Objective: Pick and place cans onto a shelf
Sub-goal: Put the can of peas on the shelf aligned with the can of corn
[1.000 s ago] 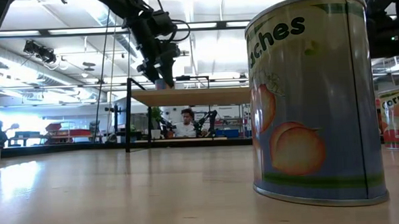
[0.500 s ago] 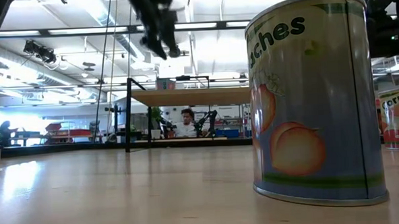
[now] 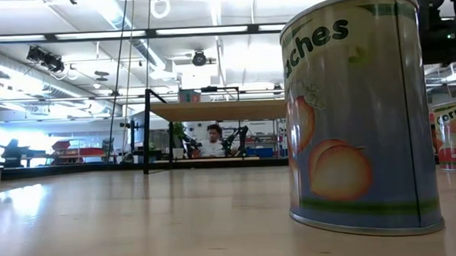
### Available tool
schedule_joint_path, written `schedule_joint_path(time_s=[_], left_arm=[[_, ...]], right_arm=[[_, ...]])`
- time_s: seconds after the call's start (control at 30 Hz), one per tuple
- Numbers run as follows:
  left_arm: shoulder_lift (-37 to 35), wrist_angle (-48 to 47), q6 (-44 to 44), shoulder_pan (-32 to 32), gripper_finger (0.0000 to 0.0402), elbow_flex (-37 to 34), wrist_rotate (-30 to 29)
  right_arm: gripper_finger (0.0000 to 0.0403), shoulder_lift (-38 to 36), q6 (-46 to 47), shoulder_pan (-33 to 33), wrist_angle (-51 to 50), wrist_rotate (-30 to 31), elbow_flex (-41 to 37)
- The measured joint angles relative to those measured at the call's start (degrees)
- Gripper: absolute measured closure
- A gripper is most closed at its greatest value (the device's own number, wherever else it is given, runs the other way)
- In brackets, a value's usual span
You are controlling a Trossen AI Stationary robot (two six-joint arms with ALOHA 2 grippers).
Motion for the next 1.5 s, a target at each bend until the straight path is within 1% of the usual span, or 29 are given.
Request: schedule_joint_path(time_s=[0.07,0.1,0.2,0.23,0.3,0.4,0.47,0.57,0.7,0.83,0.97,1.03,1.13,1.23,1.37,1.5], left_arm=[[-1.93,0.00,-5.59,-5.27,0.0049,-3.09,-2.25],[-2.96,-0.02,-8.35,-7.90,0.0049,-4.89,-3.52],[-6.11,0.13,-17.23,-15.38,0.0049,-11.13,-6.50],[-7.23,0.13,-20.10,-17.80,0.0049,-13.57,-6.88],[-9.35,0.30,-25.55,-22.10,0.0049,-18.51,-7.01],[-12.48,1.10,-33.59,-27.93,0.0049,-26.32,-7.08],[-14.37,2.61,-38.25,-31.41,0.0049,-31.40,-7.14],[-16.22,3.26,-44.61,-35.87,0.0049,-38.38,-6.46],[-17.95,3.51,-53.58,-39.24,0.0049,-47.04,-2.96],[-18.32,9.29,-57.75,-42.99,0.0049,-54.40,2.58],[-18.29,17.58,-61.83,-46.82,0.0049,-60.30,3.58],[-18.29,18.44,-64.17,-48.39,0.0049,-62.65,3.83],[-18.29,17.79,-65.93,-50.44,0.0049,-65.43,4.09],[-18.29,20.66,-66.38,-52.20,0.0049,-67.68,4.51],[-18.27,26.51,-66.88,-53.56,0.0049,-71.38,4.72],[-18.27,29.53,-66.94,-54.04,0.0049,-74.84,4.92]], right_arm=[[0.0300,0.01,7.01,0.00,2.17,-0.19,-0.01],[0.0300,0.01,8.98,0.04,3.22,-1.29,-0.01],[0.0300,0.76,11.34,1.24,6.27,-9.47,0.10],[0.0300,1.50,12.71,2.15,6.56,-10.88,0.71],[0.0300,3.52,13.44,4.64,6.02,-11.59,2.81],[0.0300,9.21,10.82,9.14,5.02,-11.08,7.07],[0.0300,14.44,9.35,12.17,4.95,-9.20,10.32],[0.0300,24.07,7.89,16.61,5.07,-5.84,15.66],[0.0300,37.62,8.29,21.86,4.93,-1.22,23.10],[0.0300,49.87,6.98,25.85,4.96,3.08,30.85],[0.0300,58.60,6.50,26.91,4.77,4.96,37.06],[0.0300,61.59,6.45,26.91,5.01,4.99,39.72],[0.0300,64.74,6.46,26.81,5.10,5.12,42.75],[0.0300,66.49,6.55,26.80,4.78,5.17,44.35],[0.0300,66.77,9.15,26.80,5.03,6.58,44.87],[0.0300,66.35,10.07,26.80,4.71,8.25,44.89]])
